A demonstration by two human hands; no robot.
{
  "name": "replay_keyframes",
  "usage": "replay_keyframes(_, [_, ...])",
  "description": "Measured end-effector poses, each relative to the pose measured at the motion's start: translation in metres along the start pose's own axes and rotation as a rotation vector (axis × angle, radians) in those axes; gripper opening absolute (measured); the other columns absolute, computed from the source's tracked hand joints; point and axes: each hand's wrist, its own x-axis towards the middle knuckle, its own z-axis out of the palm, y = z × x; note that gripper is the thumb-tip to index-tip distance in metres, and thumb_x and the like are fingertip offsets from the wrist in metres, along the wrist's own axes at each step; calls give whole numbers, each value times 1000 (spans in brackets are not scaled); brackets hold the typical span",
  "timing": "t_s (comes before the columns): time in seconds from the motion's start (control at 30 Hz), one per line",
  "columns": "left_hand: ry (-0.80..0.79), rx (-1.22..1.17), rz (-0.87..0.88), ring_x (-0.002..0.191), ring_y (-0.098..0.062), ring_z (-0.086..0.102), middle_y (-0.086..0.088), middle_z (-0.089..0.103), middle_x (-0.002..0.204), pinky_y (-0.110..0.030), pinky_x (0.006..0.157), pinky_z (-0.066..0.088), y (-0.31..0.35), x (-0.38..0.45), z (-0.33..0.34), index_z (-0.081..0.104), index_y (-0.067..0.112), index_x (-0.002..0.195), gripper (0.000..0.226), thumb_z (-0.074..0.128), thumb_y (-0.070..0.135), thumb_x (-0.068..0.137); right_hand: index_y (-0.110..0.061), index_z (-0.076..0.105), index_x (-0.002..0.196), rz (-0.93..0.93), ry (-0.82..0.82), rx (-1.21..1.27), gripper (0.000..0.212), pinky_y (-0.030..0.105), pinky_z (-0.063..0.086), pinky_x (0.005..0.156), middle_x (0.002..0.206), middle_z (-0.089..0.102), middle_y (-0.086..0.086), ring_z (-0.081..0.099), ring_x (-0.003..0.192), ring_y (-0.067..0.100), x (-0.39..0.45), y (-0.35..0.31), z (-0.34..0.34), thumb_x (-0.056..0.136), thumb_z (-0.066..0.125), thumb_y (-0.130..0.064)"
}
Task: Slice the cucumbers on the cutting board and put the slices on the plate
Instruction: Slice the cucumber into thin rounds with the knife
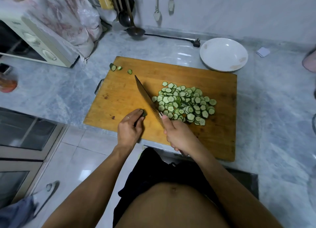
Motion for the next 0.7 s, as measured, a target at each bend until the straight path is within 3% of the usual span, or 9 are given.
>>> replay_keyframes(0.13, [-25,-11,10,102,-23,68,-12,69,118,-16,93,46,-2,-1,-1,75,6,111,27,63,14,88,5,62,84,-61,-10,-25,72,37,50,53,57,53,9,52,43,22,-11,-4,5,103,27,-56])
replay_keyframes(0.3, [-38,-34,-2,103,-26,69,-14,69,119,-31,92,54,-3,-1,0,74,4,110,27,63,12,87,-3,63,83,-80,-33,-92,68,41,53,68,61,53,5,51,51,18,-16,-12,8,103,25,-55])
replay_keyframes(0.53, [-10,-43,-8,102,-25,69,-15,70,116,-26,94,51,-2,0,1,74,2,108,26,63,7,85,2,63,85,-65,-61,-97,74,43,55,67,61,58,11,54,48,21,-11,-14,9,103,21,-55])
replay_keyframes(0.7, [12,-36,-17,100,-26,69,-17,71,112,-20,95,47,2,-3,5,75,0,104,26,66,-4,80,-10,48,56,-90,-41,-146,70,38,54,64,49,48,5,51,44,18,8,-13,19,105,20,-51])
